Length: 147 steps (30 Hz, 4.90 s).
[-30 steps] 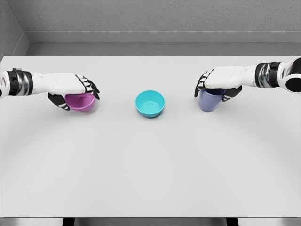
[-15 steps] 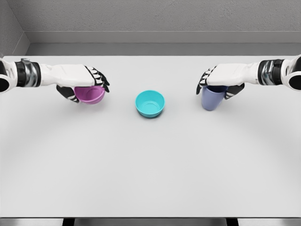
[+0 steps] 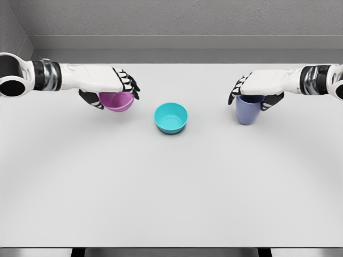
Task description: Stacking bowl and cup with both arms
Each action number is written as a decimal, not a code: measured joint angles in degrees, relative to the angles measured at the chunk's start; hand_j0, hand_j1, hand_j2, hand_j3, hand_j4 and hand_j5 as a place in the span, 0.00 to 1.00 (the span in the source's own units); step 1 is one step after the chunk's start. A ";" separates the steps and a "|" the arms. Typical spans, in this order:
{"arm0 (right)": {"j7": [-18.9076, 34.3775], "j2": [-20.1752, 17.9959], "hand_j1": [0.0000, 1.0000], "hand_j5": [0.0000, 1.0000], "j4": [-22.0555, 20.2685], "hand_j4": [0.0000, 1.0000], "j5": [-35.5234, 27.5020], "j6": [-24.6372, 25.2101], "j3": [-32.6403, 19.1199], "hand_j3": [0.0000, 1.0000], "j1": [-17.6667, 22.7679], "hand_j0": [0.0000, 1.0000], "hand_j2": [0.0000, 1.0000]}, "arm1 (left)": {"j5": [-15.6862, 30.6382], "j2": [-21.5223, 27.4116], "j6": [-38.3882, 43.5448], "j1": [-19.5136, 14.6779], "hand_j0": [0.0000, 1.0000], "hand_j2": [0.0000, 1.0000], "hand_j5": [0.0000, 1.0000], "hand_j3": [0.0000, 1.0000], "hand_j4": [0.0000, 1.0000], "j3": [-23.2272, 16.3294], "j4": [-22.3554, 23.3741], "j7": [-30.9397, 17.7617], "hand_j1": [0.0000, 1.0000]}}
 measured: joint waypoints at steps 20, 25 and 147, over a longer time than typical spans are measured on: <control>0.01 -0.19 0.66 0.66 -0.05 0.66 -0.17 0.00 0.00 0.66 -0.09 0.66 0.66 | -1.55 -5.74 -0.01 -0.70 0.77 0.77 0.77 0.77 0.77 -0.02 0.11 -0.09 0.77; 0.01 -0.42 0.67 0.67 -0.11 0.67 -0.23 0.00 0.00 0.67 -0.44 0.67 0.67 | -2.25 -7.12 -0.01 -0.79 0.76 0.76 0.76 0.76 0.76 -0.01 0.26 -0.13 0.76; 0.01 6.84 0.67 0.67 -1.35 0.67 -3.45 -0.01 -1.18 0.67 -8.44 0.67 0.67 | 1.56 -5.75 0.00 45.44 1.00 1.00 1.00 1.00 1.00 66.98 -8.23 -0.44 1.00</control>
